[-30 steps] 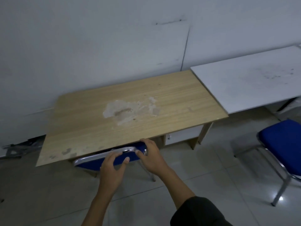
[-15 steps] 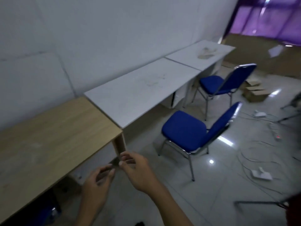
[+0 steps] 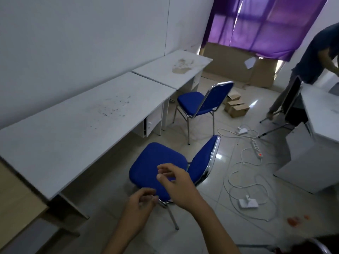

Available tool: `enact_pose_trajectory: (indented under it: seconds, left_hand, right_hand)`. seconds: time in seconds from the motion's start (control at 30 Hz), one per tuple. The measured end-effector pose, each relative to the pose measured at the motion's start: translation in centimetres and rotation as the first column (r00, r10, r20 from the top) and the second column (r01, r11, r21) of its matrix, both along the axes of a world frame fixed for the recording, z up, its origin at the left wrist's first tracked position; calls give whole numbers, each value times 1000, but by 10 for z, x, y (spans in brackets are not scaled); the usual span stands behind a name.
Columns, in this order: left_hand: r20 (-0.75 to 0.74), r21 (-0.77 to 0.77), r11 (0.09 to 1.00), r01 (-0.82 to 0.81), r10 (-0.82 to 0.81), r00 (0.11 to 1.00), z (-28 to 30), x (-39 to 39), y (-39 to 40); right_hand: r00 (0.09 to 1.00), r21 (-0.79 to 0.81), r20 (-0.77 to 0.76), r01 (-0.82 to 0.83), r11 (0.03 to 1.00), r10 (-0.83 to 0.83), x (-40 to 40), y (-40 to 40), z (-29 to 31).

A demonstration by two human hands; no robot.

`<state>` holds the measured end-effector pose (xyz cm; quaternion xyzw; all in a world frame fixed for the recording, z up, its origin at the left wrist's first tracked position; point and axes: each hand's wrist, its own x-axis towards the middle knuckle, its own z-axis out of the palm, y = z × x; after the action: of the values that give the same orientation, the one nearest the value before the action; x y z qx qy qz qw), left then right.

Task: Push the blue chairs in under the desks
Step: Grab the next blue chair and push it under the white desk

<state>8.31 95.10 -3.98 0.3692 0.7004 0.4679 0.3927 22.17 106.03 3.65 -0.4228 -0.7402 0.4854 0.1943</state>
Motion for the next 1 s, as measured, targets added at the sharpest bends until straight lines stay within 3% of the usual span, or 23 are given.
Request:
enact_pose_trajectory:
  seconds: [0.23, 0.5, 0.63, 0.77, 0.9, 1.0]
  left_hand:
    - [-121, 9, 997, 72, -70, 990, 7, 32, 147]
    - [-101, -23, 979, -204, 200, 975, -11, 89, 270]
    - [-55, -50, 912, -408, 405, 913, -12, 139, 317]
    - [-60, -79, 813, -577, 574, 817, -16, 173, 340]
    - [-101, -246, 714, -655, 654, 750, -25, 207, 352]
    - [-202, -466, 632, -620, 605, 770, -39, 227, 347]
  right_hand:
    - [999, 10, -43, 25, 1000, -25, 31, 144, -6]
    - [962, -20, 16, -274, 962, 274, 36, 315, -35]
    - [833, -41, 147, -534, 845, 534, 47, 377, -54]
    - [681, -20, 297, -697, 717, 669, 64, 415, -84]
    - [558, 30, 545, -760, 650, 627, 95, 445, -110]
    - [581, 139, 655, -721, 679, 483, 120, 462, -124]
